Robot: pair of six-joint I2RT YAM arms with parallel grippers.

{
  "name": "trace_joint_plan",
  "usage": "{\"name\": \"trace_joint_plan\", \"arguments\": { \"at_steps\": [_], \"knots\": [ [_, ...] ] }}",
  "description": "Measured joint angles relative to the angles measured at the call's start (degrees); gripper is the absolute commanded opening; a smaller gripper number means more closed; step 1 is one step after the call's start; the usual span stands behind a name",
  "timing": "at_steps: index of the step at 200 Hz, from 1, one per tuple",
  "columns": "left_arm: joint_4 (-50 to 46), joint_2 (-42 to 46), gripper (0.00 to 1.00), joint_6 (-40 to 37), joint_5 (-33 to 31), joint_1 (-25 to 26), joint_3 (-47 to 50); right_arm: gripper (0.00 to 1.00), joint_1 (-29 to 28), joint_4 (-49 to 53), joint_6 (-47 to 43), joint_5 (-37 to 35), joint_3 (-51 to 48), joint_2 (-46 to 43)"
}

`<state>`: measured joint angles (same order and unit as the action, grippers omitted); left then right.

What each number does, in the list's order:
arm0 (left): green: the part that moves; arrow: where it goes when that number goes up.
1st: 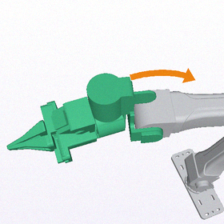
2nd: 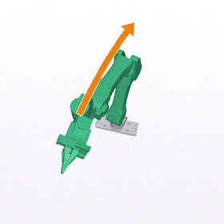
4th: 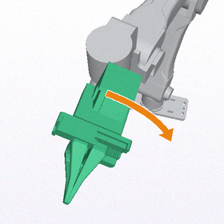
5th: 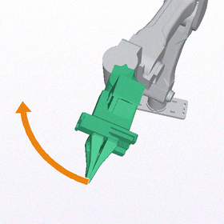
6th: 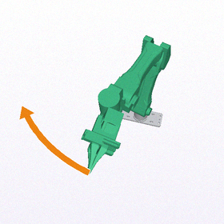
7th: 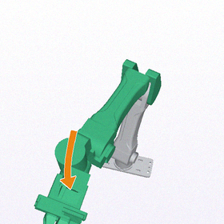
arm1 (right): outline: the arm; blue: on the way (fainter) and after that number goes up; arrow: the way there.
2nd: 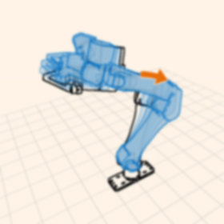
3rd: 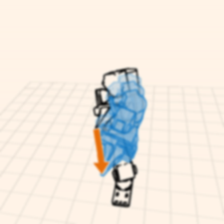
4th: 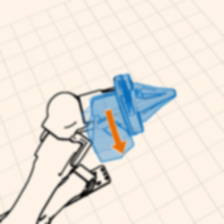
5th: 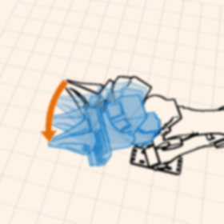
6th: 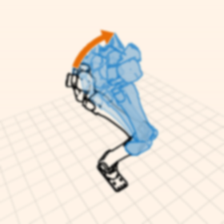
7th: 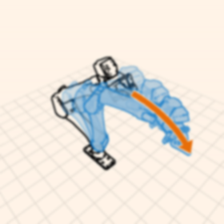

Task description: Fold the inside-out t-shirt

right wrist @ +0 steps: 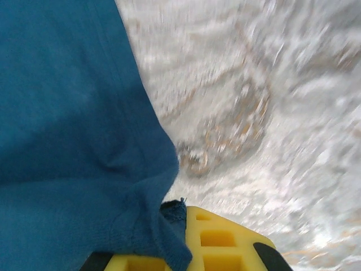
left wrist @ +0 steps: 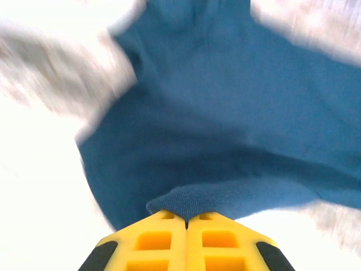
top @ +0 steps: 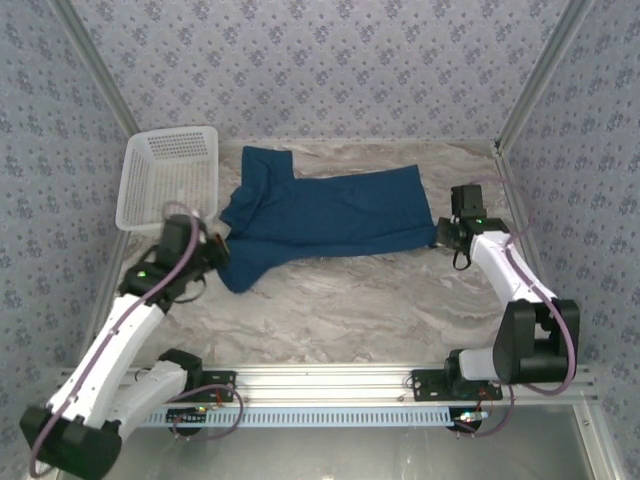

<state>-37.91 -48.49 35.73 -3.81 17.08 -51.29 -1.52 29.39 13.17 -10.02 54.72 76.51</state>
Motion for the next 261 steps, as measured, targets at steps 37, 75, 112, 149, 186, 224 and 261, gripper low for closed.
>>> {"name": "trace_joint_plan", "arguments": {
  "at_steps": [37,75,112,149,186,224,261],
  "knots": [
    [-1.0,-0.1,0.00,-3.7,1.1,-11.4,-13.3,0.00,1.2,0.2,-3.9,-1.3,6.7,-3.8],
    [-1.8,-4.4,0.00,-5.3,3.0,-16.5,-23.4,0.00,3.5,0.0,-6.6,3.0,10.5,-5.9],
    [-2.5,-10.2,0.00,-6.0,4.3,-17.2,-30.7,0.00,4.9,-0.4,-7.3,12.0,11.6,-7.2],
    [-3.8,-11.5,0.00,-7.6,5.6,-17.5,-36.2,0.00,5.2,0.1,-6.1,20.0,15.8,-11.0],
    [-5.4,-8.7,0.00,-9.8,6.7,-17.5,-43.5,0.00,5.3,2.5,-3.7,24.1,22.1,-18.8],
    [-9.1,-6.0,0.00,-12.8,6.7,-17.6,-55.4,0.00,5.3,9.2,-3.1,23.5,33.3,-25.4],
    [-12.4,-6.7,0.00,-15.2,5.5,-17.7,-69.8,0.00,5.4,14.4,-3.1,20.2,43.0,-28.5]
  ]
}}
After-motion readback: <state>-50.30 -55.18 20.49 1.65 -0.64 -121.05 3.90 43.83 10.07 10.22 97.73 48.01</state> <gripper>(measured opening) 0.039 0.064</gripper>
